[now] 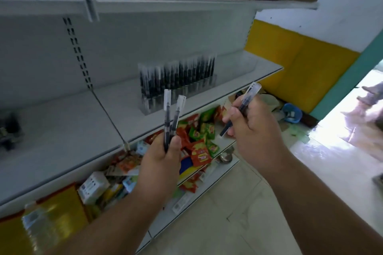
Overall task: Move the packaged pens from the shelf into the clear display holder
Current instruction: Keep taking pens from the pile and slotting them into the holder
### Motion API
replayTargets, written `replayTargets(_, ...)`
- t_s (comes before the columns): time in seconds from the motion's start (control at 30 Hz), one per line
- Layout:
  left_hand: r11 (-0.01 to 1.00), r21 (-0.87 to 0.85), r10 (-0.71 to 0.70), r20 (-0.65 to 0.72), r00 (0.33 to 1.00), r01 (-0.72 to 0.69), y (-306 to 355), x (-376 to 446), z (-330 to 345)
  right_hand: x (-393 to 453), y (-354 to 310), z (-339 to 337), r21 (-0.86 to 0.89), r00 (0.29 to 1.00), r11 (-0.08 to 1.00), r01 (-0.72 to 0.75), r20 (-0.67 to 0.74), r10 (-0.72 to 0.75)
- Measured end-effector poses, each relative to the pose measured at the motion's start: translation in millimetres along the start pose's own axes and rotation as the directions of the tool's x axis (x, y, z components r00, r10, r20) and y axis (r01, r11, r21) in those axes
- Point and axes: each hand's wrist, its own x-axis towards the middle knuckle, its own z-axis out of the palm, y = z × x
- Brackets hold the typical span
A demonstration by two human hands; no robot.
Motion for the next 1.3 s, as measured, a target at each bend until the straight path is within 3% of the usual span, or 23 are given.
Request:
replayTargets(0.33, 0.994, 0.064, 0.092, 0.035, 0.995, -0.094, 9, 107, 94, 102, 79, -22, -0.082, 0.997, 0.994, -0.076, -0.012, 0.075)
replayTargets(0.47, 0.994, 0.052, 0.096, 0.023, 0.995, -0.097, 18, 148, 131, 145, 103, -38, -0.006, 0.999, 0.999, -0.042, 0.033, 0.042)
replayTargets(0.57, 0.990, 0.075, 0.123, 0.003, 0.992, -0.123, 22, 171, 149, 177, 119, -42, -0.062, 0.999, 0.998, -0.007, 0.051, 0.010)
replayTargets(0.7, 0.983, 0.115, 0.153, -0.088, 0.984, -0.143, 25, 197, 169, 229, 147, -33, -0.068, 0.998, 0.996, 0.052, 0.045, -0.049)
replayTargets(0.87, 0.982, 0.158, 0.149, -0.317, 0.937, -0.103, 22, 219, 198, 301, 173, -14, 0.098, 0.974, 0.980, 0.174, 0.129, -0.186)
replayTargets(1.0, 0.999, 0.016, 0.037, -0.478, 0.877, -0.034, 30, 225, 230, 347, 187, 3, 0.091, 0.900, 0.951, 0.295, 0.308, -0.309)
replayTargets(1.1, 0.995, 0.098, 0.049, -0.582, 0.811, 0.011, 26, 229, 248, 371, 193, 14, 0.115, 0.827, 0.927, 0.357, 0.423, -0.371)
replayTargets(1.3, 0.997, 0.056, 0.004, -0.660, 0.751, 0.044, 21, 227, 263, 390, 195, 31, 0.157, 0.742, 0.878, 0.451, 0.481, -0.467)
